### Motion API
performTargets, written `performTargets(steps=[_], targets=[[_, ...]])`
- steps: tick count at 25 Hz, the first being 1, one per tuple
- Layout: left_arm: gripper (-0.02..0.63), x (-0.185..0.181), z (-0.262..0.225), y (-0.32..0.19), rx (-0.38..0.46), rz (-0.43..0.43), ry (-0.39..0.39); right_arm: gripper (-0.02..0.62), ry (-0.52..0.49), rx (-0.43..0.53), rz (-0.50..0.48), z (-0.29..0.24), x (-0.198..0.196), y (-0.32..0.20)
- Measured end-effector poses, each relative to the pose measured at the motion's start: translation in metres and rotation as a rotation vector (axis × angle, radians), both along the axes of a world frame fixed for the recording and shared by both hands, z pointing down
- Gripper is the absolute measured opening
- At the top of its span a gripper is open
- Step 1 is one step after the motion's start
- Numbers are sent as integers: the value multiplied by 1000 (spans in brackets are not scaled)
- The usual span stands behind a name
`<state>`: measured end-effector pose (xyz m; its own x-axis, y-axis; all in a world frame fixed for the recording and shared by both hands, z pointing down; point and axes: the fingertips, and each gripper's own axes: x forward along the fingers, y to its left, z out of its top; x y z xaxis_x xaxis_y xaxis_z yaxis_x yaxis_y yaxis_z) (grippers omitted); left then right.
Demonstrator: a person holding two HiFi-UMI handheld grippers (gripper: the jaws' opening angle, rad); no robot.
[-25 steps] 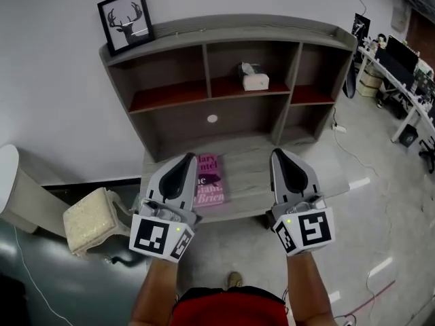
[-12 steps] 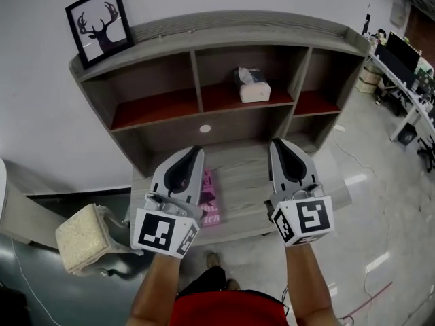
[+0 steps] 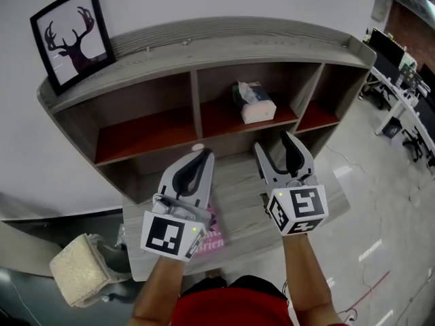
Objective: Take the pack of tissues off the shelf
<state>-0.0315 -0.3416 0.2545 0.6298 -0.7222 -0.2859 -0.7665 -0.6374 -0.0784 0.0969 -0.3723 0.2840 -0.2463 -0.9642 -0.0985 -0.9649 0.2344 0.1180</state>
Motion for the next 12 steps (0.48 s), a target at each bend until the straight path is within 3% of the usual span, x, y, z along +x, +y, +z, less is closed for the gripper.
performTargets(steps=[4, 12], targets=[[8, -1, 6, -18, -7, 20, -1, 342, -5, -51, 24, 9, 3, -31], [8, 3, 13, -38, -19, 12, -17, 450, -16, -148, 50, 30, 16, -90]])
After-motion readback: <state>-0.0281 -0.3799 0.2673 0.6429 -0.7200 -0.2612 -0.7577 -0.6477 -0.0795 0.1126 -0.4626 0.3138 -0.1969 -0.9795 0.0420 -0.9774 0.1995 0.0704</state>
